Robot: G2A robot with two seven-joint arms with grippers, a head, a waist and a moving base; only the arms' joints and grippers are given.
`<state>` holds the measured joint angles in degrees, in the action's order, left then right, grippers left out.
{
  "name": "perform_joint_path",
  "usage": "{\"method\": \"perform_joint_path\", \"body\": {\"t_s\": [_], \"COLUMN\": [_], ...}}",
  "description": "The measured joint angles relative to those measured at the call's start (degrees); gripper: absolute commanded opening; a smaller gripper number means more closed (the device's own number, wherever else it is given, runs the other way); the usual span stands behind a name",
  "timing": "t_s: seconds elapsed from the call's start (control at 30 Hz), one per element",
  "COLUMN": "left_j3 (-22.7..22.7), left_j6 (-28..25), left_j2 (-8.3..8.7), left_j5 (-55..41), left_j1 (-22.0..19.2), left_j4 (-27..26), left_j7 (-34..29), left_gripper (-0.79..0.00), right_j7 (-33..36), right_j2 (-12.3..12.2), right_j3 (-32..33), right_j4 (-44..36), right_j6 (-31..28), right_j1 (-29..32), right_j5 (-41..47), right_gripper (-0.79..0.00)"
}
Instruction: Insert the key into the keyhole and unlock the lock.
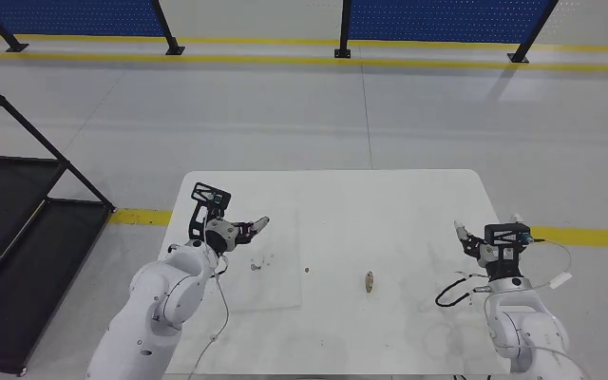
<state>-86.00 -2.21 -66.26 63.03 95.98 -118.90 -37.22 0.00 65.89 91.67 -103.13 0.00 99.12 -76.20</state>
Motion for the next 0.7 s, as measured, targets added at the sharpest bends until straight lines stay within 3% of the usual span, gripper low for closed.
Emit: {"method": "perform_joint_path", "body": {"t_s": [0.17,0.33,0.5,0.7], "left_j3": [3.1,5.7,8.2,9.3], "left_j6": [4.6,11.8,17.1,17.6], "left_j2": [-0.26,-0.66,-0.88,-0.84], "left_j5": [-3.4,-6.5,-5.2,-6.1], "left_j1": [-3.1,-6.6,-8.5,-9.3], "left_j4": [-1.4,-0.3,1.6,5.1], "left_j7": [-13.7,-23.4,-29.0,-33.5], "left_gripper": [0.000,0.000,0.000,0.000], "right_j7": [0.0,0.0,0.0,0.0], "right_j2": [0.0,0.0,0.0,0.0], "right_j3": [0.0,0.0,0.0,0.0], "right_j4": [0.0,0.0,0.0,0.0], "right_j6": [0.0,0.0,0.0,0.0], "right_j1": [0.0,0.0,0.0,0.0], "right_j5": [0.0,0.0,0.0,0.0], "right_gripper": [0.000,0.000,0.000,0.000]}}
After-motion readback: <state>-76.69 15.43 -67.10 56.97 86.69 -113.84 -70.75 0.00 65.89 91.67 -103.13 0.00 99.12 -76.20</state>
